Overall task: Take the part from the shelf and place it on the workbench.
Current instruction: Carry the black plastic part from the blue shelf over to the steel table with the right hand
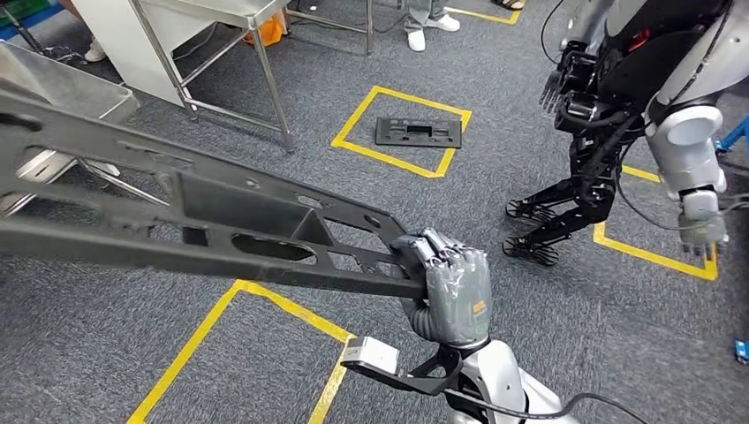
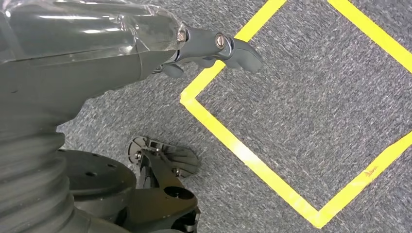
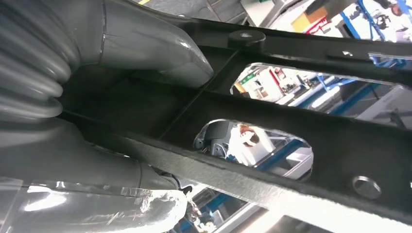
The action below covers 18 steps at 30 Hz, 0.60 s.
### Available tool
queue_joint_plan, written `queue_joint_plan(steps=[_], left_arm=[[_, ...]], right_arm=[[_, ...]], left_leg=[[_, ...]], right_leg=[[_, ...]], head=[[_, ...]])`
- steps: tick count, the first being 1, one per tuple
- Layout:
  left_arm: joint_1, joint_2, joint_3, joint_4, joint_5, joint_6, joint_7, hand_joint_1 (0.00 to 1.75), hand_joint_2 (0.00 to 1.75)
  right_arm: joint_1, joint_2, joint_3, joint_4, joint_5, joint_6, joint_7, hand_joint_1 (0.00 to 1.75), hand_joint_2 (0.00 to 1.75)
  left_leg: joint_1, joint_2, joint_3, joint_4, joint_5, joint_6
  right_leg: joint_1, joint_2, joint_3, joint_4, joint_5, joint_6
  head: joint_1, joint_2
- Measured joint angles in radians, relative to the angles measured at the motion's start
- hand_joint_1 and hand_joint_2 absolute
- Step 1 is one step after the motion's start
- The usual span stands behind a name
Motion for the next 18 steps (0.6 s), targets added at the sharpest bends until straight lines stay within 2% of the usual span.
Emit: queue_joint_plan(steps=[2, 3, 5, 6, 7, 8, 10, 11, 12, 13, 15, 16, 18], left_arm=[[0.0, 0.001, 0.0, 0.0, -0.002, 0.002, 0.0, 0.0, 1.75], [-0.001, 0.001, 0.0, 0.0, -0.003, 0.003, 0.0, 0.0, 1.75], [0.0, 0.001, 0.0, 0.0, -0.004, 0.004, 0.0, 0.0, 1.75], [0.001, 0.001, 0.0, 0.0, -0.004, 0.004, 0.0, 0.0, 1.75], [0.002, 0.001, 0.0, 0.0, -0.004, 0.004, 0.0, 0.0, 1.75], [0.003, 0.001, 0.0, 0.0, -0.004, 0.003, 0.0, 0.0, 1.75], [0.003, 0.001, 0.0, 0.0, -0.004, 0.002, 0.0, 0.0, 1.75], [0.003, 0.001, 0.0, 0.001, -0.004, 0.002, 0.0, 0.0, 1.75], [0.003, 0.001, 0.0, 0.001, -0.005, 0.001, 0.0, 0.0, 1.75], [0.003, 0.001, 0.0, 0.001, -0.005, 0.001, 0.0, 0.0, 1.75], [0.004, 0.001, 0.0, 0.002, -0.004, 0.001, 0.0, 0.0, 1.75], [0.004, 0.001, 0.0, 0.002, -0.004, 0.002, 0.0, 0.0, 1.75], [0.002, 0.001, 0.0, 0.002, -0.004, 0.002, -0.001, 0.0, 1.75]], right_arm=[[0.002, 0.0, 0.0, 0.0, 0.002, 0.0, 0.001, 1.75, 1.75], [0.004, 0.0, 0.0, -0.001, 0.003, 0.0, 0.001, 1.75, 1.75], [0.008, 0.0, 0.0, -0.001, 0.005, 0.0, 0.001, 1.75, 1.75], [0.009, 0.0, 0.0, -0.001, 0.006, 0.0, 0.001, 1.75, 1.75], [0.01, 0.0, 0.0, -0.001, 0.007, 0.0, 0.001, 1.75, 1.75], [0.011, 0.0, 0.0, -0.001, 0.009, 0.0, 0.001, 1.75, 1.75], [0.011, 0.0, 0.0, -0.001, 0.011, 0.0, 0.001, 1.75, 1.75], [0.011, 0.0, 0.0, -0.001, 0.011, 0.0, 0.001, 1.75, 1.75], [0.011, 0.0, 0.0, -0.001, 0.011, 0.0, 0.001, 1.75, 1.75], [0.011, 0.0, -0.001, -0.001, 0.011, 0.0, 0.001, 1.75, 1.75], [0.01, 0.0, -0.001, -0.001, 0.01, 0.0, 0.001, 1.75, 1.75], [0.01, 0.0, -0.001, -0.001, 0.01, 0.0, 0.0, 1.75, 1.75], [0.01, 0.0, -0.002, -0.001, 0.01, 0.0, -0.002, 1.75, 1.75]], left_leg=[[-0.002, 0.039, -0.022, 0.057, -0.035, -0.011], [-0.001, 0.065, -0.048, 0.114, -0.064, -0.016], [0.003, 0.088, -0.108, 0.233, -0.115, -0.024], [0.005, 0.092, -0.129, 0.271, -0.124, -0.026], [0.006, 0.096, -0.132, 0.274, -0.114, -0.027], [0.007, 0.1, -0.121, 0.249, -0.091, -0.027], [0.007, 0.128, -0.053, 0.111, -0.023, -0.022], [0.004, 0.144, -0.025, 0.052, -0.001, -0.017], [0.0, 0.156, -0.008, 0.013, 0.008, -0.011], [-0.005, 0.16, -0.005, 0.002, 0.005, -0.004], [-0.01, 0.143, -0.004, -0.003, 0.004, 0.009], [-0.01, 0.134, 0.001, -0.009, 0.005, 0.016], [-0.006, 0.116, 0.012, -0.019, 0.008, 0.028]], right_leg=[[-0.002, -0.021, 0.007, -0.007, 0.001, -0.01], [-0.001, -0.033, 0.01, -0.008, -0.001, -0.014], [0.002, -0.055, 0.013, -0.008, -0.005, -0.019], [0.002, -0.067, 0.015, -0.008, -0.007, -0.02], [0.002, -0.078, 0.016, -0.008, -0.01, -0.019], [0.002, -0.089, 0.019, -0.008, -0.012, -0.017], [0.002, -0.107, 0.03, -0.008, -0.02, -0.012], [0.004, -0.115, 0.034, -0.007, -0.024, -0.007], [0.006, -0.122, 0.038, -0.007, -0.028, -0.003], [0.007, -0.128, 0.04, -0.008, -0.03, 0.001], [0.006, -0.143, 0.047, -0.012, -0.034, 0.012], [0.004, -0.14, 0.053, -0.008, -0.042, 0.018], [0.001, -0.104, 0.033, 0.057, -0.085, 0.025]], head=[[-0.007, 0.0], [-0.011, 0.0], [-0.015, 0.0], [-0.015, 0.0], [-0.016, 0.0], [-0.016, 0.0], [-0.016, 0.0], [-0.016, 0.0], [-0.015, 0.0], [-0.015, 0.0], [-0.015, 0.0], [-0.014, 0.0], [-0.011, 0.0]])
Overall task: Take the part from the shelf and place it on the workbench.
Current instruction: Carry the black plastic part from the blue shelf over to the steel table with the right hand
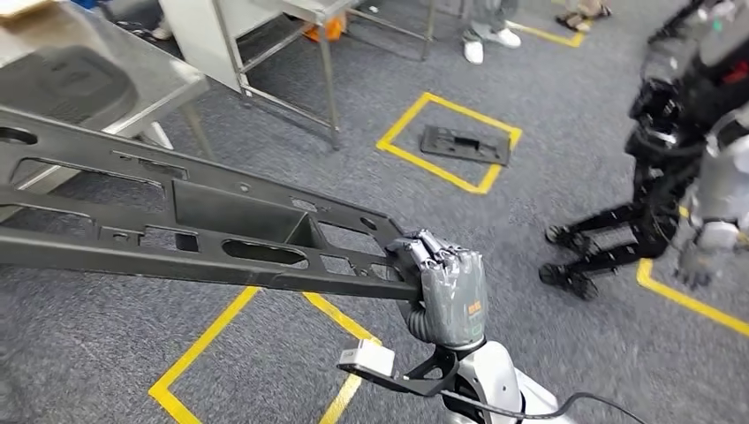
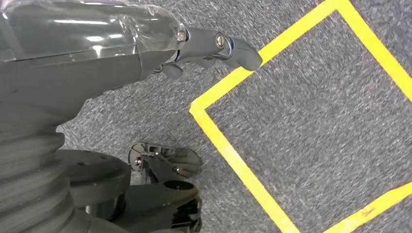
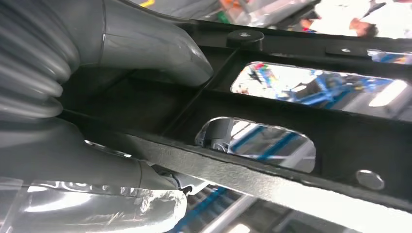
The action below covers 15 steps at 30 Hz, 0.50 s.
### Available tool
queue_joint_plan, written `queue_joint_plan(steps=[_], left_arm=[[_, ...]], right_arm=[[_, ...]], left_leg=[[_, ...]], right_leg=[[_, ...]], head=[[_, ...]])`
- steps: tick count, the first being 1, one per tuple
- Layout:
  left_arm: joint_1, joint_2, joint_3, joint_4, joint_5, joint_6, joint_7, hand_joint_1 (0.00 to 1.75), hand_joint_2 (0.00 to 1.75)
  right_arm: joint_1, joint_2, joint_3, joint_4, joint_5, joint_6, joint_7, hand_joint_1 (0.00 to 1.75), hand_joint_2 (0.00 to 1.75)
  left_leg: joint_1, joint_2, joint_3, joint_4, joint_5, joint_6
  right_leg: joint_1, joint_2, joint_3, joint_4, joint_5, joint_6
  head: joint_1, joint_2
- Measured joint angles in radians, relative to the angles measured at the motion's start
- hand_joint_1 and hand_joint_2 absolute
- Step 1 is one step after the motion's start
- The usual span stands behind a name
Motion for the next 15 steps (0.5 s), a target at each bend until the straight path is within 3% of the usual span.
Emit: queue_joint_plan(steps=[2, 3, 4, 5, 8, 10, 12, 13, 15], left_arm=[[-0.002, 0.0, 0.0, 0.0, 0.0, 0.0, 0.0, 0.0, 1.75], [-0.001, 0.0, 0.0, 0.0, 0.0, 0.0, 0.0, 0.0, 1.75], [-0.001, 0.0, 0.0, 0.0, 0.0, 0.0, 0.0, 0.0, 1.75], [-0.001, 0.0, 0.0, 0.0, 0.0, 0.0, 0.0, 0.0, 1.75], [-0.002, 0.0, 0.0, 0.0, 0.0, -0.003, -0.001, 0.0, 1.75], [-0.003, 0.0, 0.0, 0.001, 0.0, -0.007, -0.001, 0.0, 1.75], [-0.003, 0.0, 0.0, 0.001, 0.0, -0.011, -0.001, 0.0, 1.75], [-0.002, 0.0, 0.0, 0.001, 0.0, -0.012, -0.001, 0.0, 1.75], [-0.003, 0.001, 0.0, 0.001, 0.0, -0.017, -0.002, 0.0, 1.75]], right_arm=[[0.004, 0.0, -0.001, 0.0, -0.002, 0.0, -0.003, 1.75, 1.75], [0.006, 0.0, -0.001, 0.0, -0.003, 0.0, -0.003, 1.75, 1.75], [0.007, 0.0, -0.001, 0.0, -0.004, 0.0, -0.004, 1.75, 1.75], [0.008, 0.0, -0.001, 0.0, -0.005, 0.0, -0.004, 1.75, 1.75], [0.007, -0.001, -0.002, 0.0, -0.007, 0.0, -0.004, 1.75, 1.75], [0.006, -0.001, -0.002, 0.0, -0.009, 0.0, -0.004, 1.75, 1.75], [0.005, -0.001, -0.002, -0.001, -0.01, 0.0, -0.004, 1.75, 1.75], [0.004, -0.001, -0.003, -0.001, -0.011, 0.0, -0.004, 1.75, 1.75], [0.004, -0.001, -0.003, -0.001, -0.011, 0.0, -0.004, 1.75, 1.75]], left_leg=[[-0.001, -0.02, 0.004, -0.003, 0.0, 0.008], [-0.002, -0.031, 0.005, -0.002, -0.001, 0.01], [-0.004, -0.043, 0.007, -0.002, -0.002, 0.012], [-0.005, -0.056, 0.009, -0.001, -0.003, 0.012], [-0.006, -0.093, 0.013, 0.004, -0.008, 0.01], [-0.004, -0.111, 0.006, 0.007, -0.009, 0.002], [-0.001, -0.124, 0.003, 0.007, -0.009, -0.008], [-0.003, -0.114, 0.001, 0.013, -0.014, -0.014], [-0.006, -0.072, -0.024, 0.073, -0.052, -0.026]], right_leg=[[0.0, 0.05, -0.066, 0.134, -0.059, 0.0], [0.001, 0.062, -0.098, 0.185, -0.07, -0.002], [0.001, 0.069, -0.115, 0.204, -0.062, -0.005], [0.002, 0.074, -0.113, 0.181, -0.033, -0.009], [0.005, 0.118, -0.05, -0.003, 0.076, -0.023], [0.008, 0.139, -0.031, -0.059, 0.091, -0.025], [0.009, 0.123, -0.027, -0.07, 0.091, -0.029], [0.007, 0.113, -0.023, -0.076, 0.092, -0.032], [0.002, 0.089, -0.014, -0.089, 0.095, -0.041]], head=[[0.006, 0.0], [0.008, 0.0], [0.009, 0.0], [0.01, 0.0], [0.011, 0.0], [0.01, 0.0], [0.011, 0.0], [0.009, 0.0], [0.002, 0.0]])
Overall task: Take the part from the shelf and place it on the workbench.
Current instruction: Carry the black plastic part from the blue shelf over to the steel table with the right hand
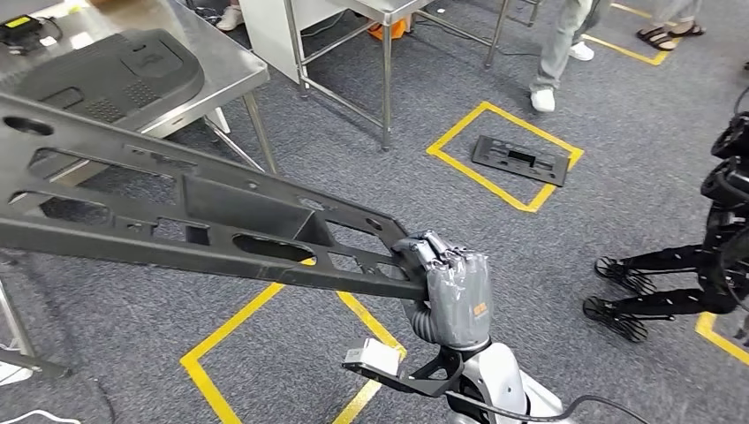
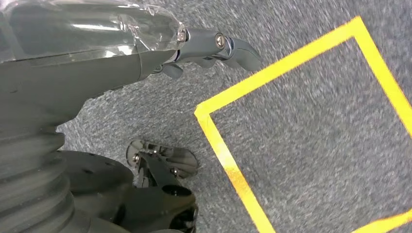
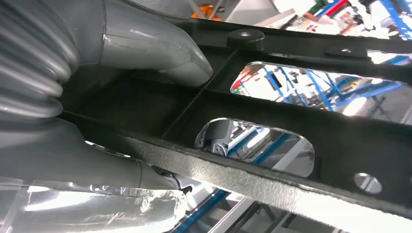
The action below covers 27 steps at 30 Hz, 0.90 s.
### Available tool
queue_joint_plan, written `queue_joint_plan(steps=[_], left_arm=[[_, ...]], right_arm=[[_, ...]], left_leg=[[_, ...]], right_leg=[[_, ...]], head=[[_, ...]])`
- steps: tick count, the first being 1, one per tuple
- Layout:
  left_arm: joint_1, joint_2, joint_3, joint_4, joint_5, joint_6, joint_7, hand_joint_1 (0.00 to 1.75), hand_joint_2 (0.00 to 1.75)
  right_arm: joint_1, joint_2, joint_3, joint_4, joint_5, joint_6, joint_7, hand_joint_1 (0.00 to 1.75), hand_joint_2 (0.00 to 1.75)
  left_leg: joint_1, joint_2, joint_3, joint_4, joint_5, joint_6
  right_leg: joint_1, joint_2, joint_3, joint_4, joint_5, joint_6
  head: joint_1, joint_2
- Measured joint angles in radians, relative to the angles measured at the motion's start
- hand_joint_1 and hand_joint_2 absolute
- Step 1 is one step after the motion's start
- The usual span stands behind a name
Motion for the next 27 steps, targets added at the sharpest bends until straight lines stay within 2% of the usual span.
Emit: queue_joint_plan(steps=[1, 2, 3, 4, 5, 6, 8, 10, 12, 13, 15, 17, 18, 19, 20, 21, 23, 24, 26, 27], left_arm=[[0.0, 0.0, 0.0, 0.0, 0.0, -0.003, 0.0, 0.0, 1.75], [0.0, 0.0, 0.0, 0.0, 0.0, -0.005, 0.0, 0.0, 1.75], [0.001, 0.0, 0.0, 0.0, 0.0, -0.007, 0.0, 0.0, 1.75], [0.002, 0.0, 0.0, 0.0, 0.0, -0.008, 0.0, 0.0, 1.75], [0.003, 0.001, 0.0, 0.0, 0.0, -0.009, 0.0, 0.0, 1.75], [0.004, 0.001, 0.0, 0.0, 0.0, -0.009, 0.0, 0.0, 1.75], [0.004, 0.002, 0.0, 0.0, 0.0, -0.01, 0.0, 0.0, 1.75], [0.006, 0.002, 0.0, 0.0, 0.0, -0.01, 0.0, 0.0, 1.75], [0.007, 0.002, 0.0, 0.0, 0.0, -0.01, 0.0, 0.0, 1.75], [0.008, 0.003, 0.0, 0.0, 0.0, -0.01, 0.0, 0.0, 1.75], [0.006, 0.003, 0.0, 0.0, 0.0, -0.011, 0.0, 0.0, 1.75], [0.003, 0.003, 0.0, 0.0, 0.0, -0.013, 0.0, 0.0, 1.75], [0.003, 0.002, 0.0, 0.001, 0.0, -0.015, 0.0, 0.0, 1.75], [0.003, 0.002, 0.0, 0.001, 0.0, -0.016, 0.0, 0.0, 1.75], [0.003, 0.002, 0.0, 0.001, 0.0, -0.018, 0.0, 0.0, 1.75], [0.003, 0.002, 0.0, 0.001, 0.0, -0.019, 0.0, 0.0, 1.75], [0.001, 0.002, 0.0, 0.001, 0.0, -0.022, 0.0, 0.0, 1.75], [0.0, 0.002, 0.0, 0.001, 0.0, -0.023, 0.0, 0.0, 1.75], [-0.001, 0.002, 0.0, 0.001, 0.0, -0.023, 0.0, 0.0, 1.75], [-0.001, 0.003, 0.0, 0.001, 0.0, -0.023, 0.0, 0.0, 1.75]], right_arm=[[0.001, 0.0, 0.0, 0.0, 0.0, 0.0, 0.0, 1.75, 1.75], [0.001, 0.0, 0.0, 0.0, 0.0, 0.0, 0.0, 1.75, 1.75], [0.002, 0.0, 0.0, 0.0, 0.0, 0.0, 0.0, 1.75, 1.75], [0.002, 0.0, 0.0, 0.0, 0.0, 0.0, 0.0, 1.75, 1.75], [0.002, 0.0, 0.0, 0.0, 0.0, 0.0, 0.0, 1.75, 1.75], [0.002, 0.0, 0.0, 0.0, 0.0, 0.0, 0.0, 1.75, 1.75], [0.002, 0.0, 0.0, 0.0, 0.0, 0.0, -0.001, 1.75, 1.75], [0.001, 0.0, 0.0, 0.0, -0.001, 0.0, -0.001, 1.75, 1.75], [0.0, 0.0, 0.0, 0.0, -0.001, 0.0, -0.002, 1.75, 1.75], [-0.001, 0.0, 0.0, 0.0, -0.001, 0.0, -0.002, 1.75, 1.75], [-0.002, 0.0, 0.0, 0.0, -0.001, 0.0, -0.003, 1.75, 1.75], [-0.001, 0.0, -0.001, 0.0, -0.002, 0.0, -0.003, 1.75, 1.75], [0.001, 0.0, -0.001, 0.0, -0.002, 0.0, -0.003, 1.75, 1.75], [0.002, 0.0, -0.001, 0.0, -0.002, 0.0, -0.003, 1.75, 1.75], [0.002, 0.0, -0.001, 0.0, -0.002, 0.0, -0.003, 1.75, 1.75], [0.002, 0.0, -0.001, 0.0, -0.002, 0.0, -0.003, 1.75, 1.75], [0.002, 0.0, -0.001, 0.0, -0.002, 0.0, -0.003, 1.75, 1.75], [0.001, 0.0, -0.001, 0.0, -0.002, 0.0, -0.003, 1.75, 1.75], [0.0, 0.0, -0.001, 0.0, -0.002, 0.0, -0.003, 1.75, 1.75], [-0.001, -0.001, -0.001, 0.0, -0.002, 0.0, -0.003, 1.75, 1.75]], left_leg=[[0.002, 0.024, -0.027, 0.056, -0.029, -0.006], [0.007, 0.037, -0.06, 0.12, -0.056, -0.011], [0.012, 0.044, -0.087, 0.172, -0.072, -0.016], [0.017, 0.049, -0.102, 0.194, -0.07, -0.02], [0.022, 0.053, -0.097, 0.18, -0.05, -0.024], [0.027, 0.061, -0.075, 0.131, -0.016, -0.027], [0.028, 0.098, -0.016, 0.001, 0.042, -0.03], [0.023, 0.119, 0.009, -0.059, 0.055, -0.019], [0.017, 0.104, 0.01, -0.062, 0.052, -0.002], [0.017, 0.097, 0.012, -0.066, 0.052, 0.005], [0.019, 0.08, 0.019, -0.073, 0.054, 0.019], [0.018, 0.062, 0.022, -0.075, 0.054, 0.028], [0.016, 0.051, 0.022, -0.074, 0.053, 0.031], [0.015, 0.039, 0.023, -0.074, 0.053, 0.032], [0.013, 0.027, 0.024, -0.073, 0.052, 0.033], [0.013, 0.014, 0.026, -0.072, 0.051, 0.033], [0.012, -0.009, 0.029, -0.069, 0.048, 0.029], [0.012, -0.02, 0.027, -0.067, 0.047, 0.026], [0.015, -0.036, 0.021, -0.065, 0.047, 0.015], [0.016, -0.044, 0.019, -0.067, 0.049, 0.009]], right_leg=[[0.0, -0.012, 0.003, -0.002, -0.001, -0.003], [0.001, -0.025, 0.005, -0.002, -0.004, -0.005], [0.001, -0.038, 0.008, -0.002, -0.007, -0.005], [0.0, -0.05, 0.01, -0.001, -0.01, -0.004], [-0.001, -0.062, 0.013, -0.001, -0.013, -0.002], [-0.003, -0.073, 0.018, -0.001, -0.017, 0.002], [-0.003, -0.091, 0.028, 0.002, -0.028, 0.012], [0.001, -0.104, 0.035, 0.004, -0.035, 0.023], [0.0, -0.117, 0.042, 0.002, -0.04, 0.033], [-0.003, -0.112, 0.045, 0.006, -0.047, 0.038], [-0.007, -0.074, 0.028, 0.059, -0.082, 0.045], [-0.008, -0.031, -0.035, 0.185, -0.142, 0.044], [-0.007, -0.023, -0.071, 0.248, -0.162, 0.043], [-0.007, -0.019, -0.096, 0.285, -0.165, 0.041], [-0.006, -0.017, -0.105, 0.287, -0.148, 0.038], [-0.006, -0.014, -0.095, 0.249, -0.112, 0.033], [-0.005, 0.015, -0.048, 0.117, -0.034, 0.025], [-0.004, 0.031, -0.029, 0.063, -0.013, 0.024], [-0.002, 0.046, -0.016, 0.023, -0.008, 0.023], [-0.001, 0.038, -0.014, 0.018, -0.007, 0.022]], head=[[-0.004, 0.0], [-0.006, 0.0], [-0.006, 0.0], [-0.007, 0.0], [-0.007, 0.0], [-0.008, 0.0], [-0.011, 0.0], [-0.011, 0.0], [-0.009, 0.0], [-0.008, 0.0], [-0.005, 0.0], [0.001, 0.0], [0.004, 0.0], [0.006, 0.0], [0.006, 0.0], [0.007, 0.0], [0.01, 0.0], [0.011, 0.0], [0.011, 0.0], [0.011, 0.0]])
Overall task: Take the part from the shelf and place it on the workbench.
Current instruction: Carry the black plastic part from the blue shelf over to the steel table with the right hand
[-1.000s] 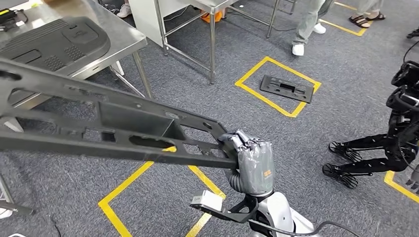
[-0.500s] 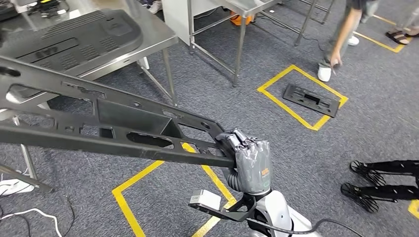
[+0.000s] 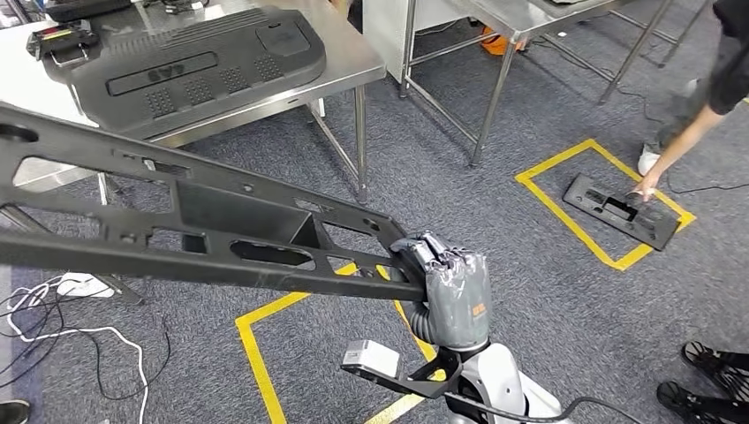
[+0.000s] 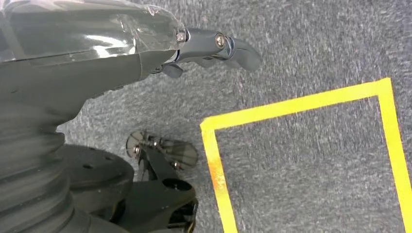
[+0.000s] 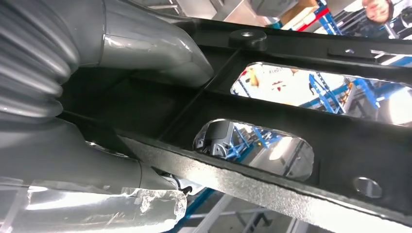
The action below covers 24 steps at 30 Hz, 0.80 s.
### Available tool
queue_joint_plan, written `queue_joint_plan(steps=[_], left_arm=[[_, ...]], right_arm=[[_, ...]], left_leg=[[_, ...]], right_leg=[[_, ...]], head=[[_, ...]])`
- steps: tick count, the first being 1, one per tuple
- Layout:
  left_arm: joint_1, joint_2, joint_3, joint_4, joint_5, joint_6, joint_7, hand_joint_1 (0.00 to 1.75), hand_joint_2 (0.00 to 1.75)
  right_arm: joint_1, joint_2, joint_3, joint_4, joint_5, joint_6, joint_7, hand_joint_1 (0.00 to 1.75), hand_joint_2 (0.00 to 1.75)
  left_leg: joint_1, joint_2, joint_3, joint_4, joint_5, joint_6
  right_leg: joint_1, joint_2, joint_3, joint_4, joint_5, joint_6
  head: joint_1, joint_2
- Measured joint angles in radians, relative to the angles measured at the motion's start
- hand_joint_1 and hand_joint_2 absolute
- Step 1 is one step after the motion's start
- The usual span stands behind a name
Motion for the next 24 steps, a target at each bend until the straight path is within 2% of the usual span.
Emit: queue_joint_plan(steps=[1, 3, 5, 6, 7, 8, 9, 11, 13, 14, 16, 17, 18, 20, 21, 22, 23, 24], left_arm=[[0.0, 0.0, 0.0, 0.0, 0.0, 0.0, 0.0, 0.0, 1.75], [-0.001, 0.001, 0.0, 0.0, 0.0, -0.001, 0.0, 0.0, 1.75], [-0.002, 0.001, 0.0, 0.0, 0.0, -0.006, 0.001, 0.0, 1.75], [-0.002, 0.001, 0.0, 0.0, 0.0, -0.01, 0.001, 0.0, 1.75], [-0.002, 0.002, 0.0, 0.0, 0.0, -0.013, 0.001, 0.0, 1.75], [-0.001, 0.002, 0.0, 0.0, 0.0, -0.015, 0.001, 0.0, 1.75], [-0.001, 0.003, 0.0, 0.0, 0.0, -0.017, 0.001, 0.0, 1.75], [-0.001, 0.004, 0.0, 0.0, 0.0, -0.018, 0.002, 0.0, 1.75], [-0.001, 0.004, 0.0, 0.0, 0.0, -0.018, 0.002, 0.0, 1.75], [-0.001, 0.004, 0.0, 0.0, 0.0, -0.018, 0.002, 0.0, 1.75], [0.001, 0.005, 0.0, 0.0, 0.0, -0.018, 0.002, 0.0, 1.75], [0.0, 0.005, 0.0, 0.0, 0.0, -0.018, 0.002, 0.0, 1.75], [0.0, 0.005, 0.0, 0.0, 0.0, -0.018, 0.002, 0.0, 1.75], [-0.002, 0.005, -0.001, 0.0, 0.0, -0.018, 0.002, 0.0, 1.75], [-0.002, 0.005, -0.001, 0.0, 0.0, -0.019, 0.002, 0.0, 1.75], [-0.002, 0.005, -0.001, 0.0, 0.0, -0.019, 0.002, 0.0, 1.75], [-0.002, 0.005, -0.001, 0.0, 0.0, -0.019, 0.002, 0.0, 1.75], [-0.002, 0.005, -0.001, 0.0, 0.0, -0.019, 0.002, 0.0, 1.75]], right_arm=[[-0.001, 0.0, 0.0, 0.0, 0.0, 0.0, 0.0, 1.75, 1.75], [-0.003, -0.001, 0.0, 0.0, 0.0, 0.0, 0.0, 1.75, 1.75], [-0.002, 0.0, 0.0, 0.0, 0.001, 0.0, 0.0, 1.75, 1.75], [-0.002, 0.0, 0.0, 0.0, 0.0, 0.0, 0.0, 1.75, 1.75], [-0.002, 0.0, 0.0, 0.0, 0.0, 0.0, 0.0, 1.75, 1.75], [-0.002, 0.0, 0.0, 0.0, 0.0, 0.0, 0.0, 1.75, 1.75], [-0.002, 0.0, 0.0, 0.0, 0.0, 0.0, 0.0, 1.75, 1.75], [-0.003, 0.0, 0.0, 0.0, 0.0, 0.0, 0.0, 1.75, 1.75], [-0.005, 0.0, 0.0, 0.0, 0.0, 0.0, 0.0, 1.75, 1.75], [-0.006, 0.0, 0.0, 0.0, 0.0, 0.0, 0.0, 1.75, 1.75], [-0.009, 0.0, 0.0, 0.0, 0.0, 0.0, 0.0, 1.75, 1.75], [-0.01, -0.001, 0.0, 0.0, 0.0, 0.0, 0.0, 1.75, 1.75], [-0.011, -0.001, 0.0, 0.0, 0.0, 0.0, 0.0, 1.75, 1.75], [-0.01, -0.001, 0.0, 0.0, 0.0, 0.0, 0.0, 1.75, 1.75], [-0.01, -0.001, 0.0, 0.0, 0.0, 0.0, 0.0, 1.75, 1.75], [-0.008, -0.001, 0.0, 0.0, -0.001, 0.0, 0.0, 1.75, 1.75], [-0.007, -0.001, 0.0, 0.0, -0.001, 0.0, 0.001, 1.75, 1.75], [-0.007, -0.001, 0.0, 0.0, -0.001, 0.0, 0.002, 1.75, 1.75]], left_leg=[[0.001, 0.0, 0.001, 0.001, -0.002, -0.006], [-0.003, 0.028, -0.013, 0.041, -0.03, -0.017], [-0.003, 0.071, -0.064, 0.151, -0.088, -0.026], [0.0, 0.082, -0.095, 0.213, -0.112, -0.03], [0.003, 0.089, -0.116, 0.255, -0.123, -0.033], [0.005, 0.094, -0.122, 0.266, -0.116, -0.035], [0.007, 0.099, -0.108, 0.236, -0.092, -0.036], [0.008, 0.127, -0.039, 0.1, -0.027, -0.033], [0.002, 0.151, 0.005, 0.006, 0.003, -0.022], [-0.002, 0.153, 0.006, -0.003, 0.0, -0.016], [-0.002, 0.136, 0.005, -0.007, 0.002, -0.004], [0.0, 0.128, 0.008, -0.011, 0.003, 0.002], [0.003, 0.12, 0.011, -0.016, 0.006, 0.009], [0.005, 0.106, 0.014, -0.02, 0.007, 0.018], [0.004, 0.097, 0.014, -0.02, 0.007, 0.021], [0.003, 0.087, 0.014, -0.019, 0.006, 0.022], [0.002, 0.075, 0.014, -0.018, 0.006, 0.022], [0.002, 0.063, 0.015, -0.017, 0.005, 0.022]], right_leg=[[-0.001, -0.01, 0.003, -0.004, 0.002, -0.003], [-0.006, -0.031, 0.012, -0.016, 0.005, -0.011], [-0.006, -0.055, 0.017, -0.02, 0.004, -0.017], [-0.005, -0.067, 0.018, -0.019, 0.002, -0.019], [-0.005, -0.08, 0.019, -0.019, 0.0, -0.02], [-0.005, -0.092, 0.021, -0.019, -0.002, -0.019], [-0.006, -0.102, 0.024, -0.019, -0.004, -0.017], [-0.007, -0.121, 0.033, -0.019, -0.011, -0.011], [-0.003, -0.135, 0.041, -0.017, -0.019, -0.001], [-0.001, -0.141, 0.043, -0.017, -0.021, 0.003], [-0.001, -0.151, 0.049, -0.018, -0.026, 0.013], [-0.003, -0.142, 0.049, -0.01, -0.035, 0.017], [-0.005, -0.124, 0.042, 0.015, -0.053, 0.021], [-0.007, -0.077, -0.005, 0.121, -0.112, 0.025], [-0.007, -0.064, -0.04, 0.19, -0.14, 0.026], [-0.007, -0.058, -0.07, 0.244, -0.156, 0.026], [-0.007, -0.056, -0.087, 0.266, -0.151, 0.026], [-0.007, -0.054, -0.086, 0.25, -0.126, 0.024]], head=[[0.0, 0.0], [-0.007, 0.0], [-0.016, 0.0], [-0.018, 0.0], [-0.018, 0.0], [-0.019, 0.0], [-0.02, 0.0], [-0.022, 0.0], [-0.023, 0.0], [-0.023, 0.0], [-0.023, 0.0], [-0.022, 0.0], [-0.021, 0.0], [-0.014, 0.0], [-0.011, 0.0], [-0.008, 0.0], [-0.007, 0.0], [-0.007, 0.0]])
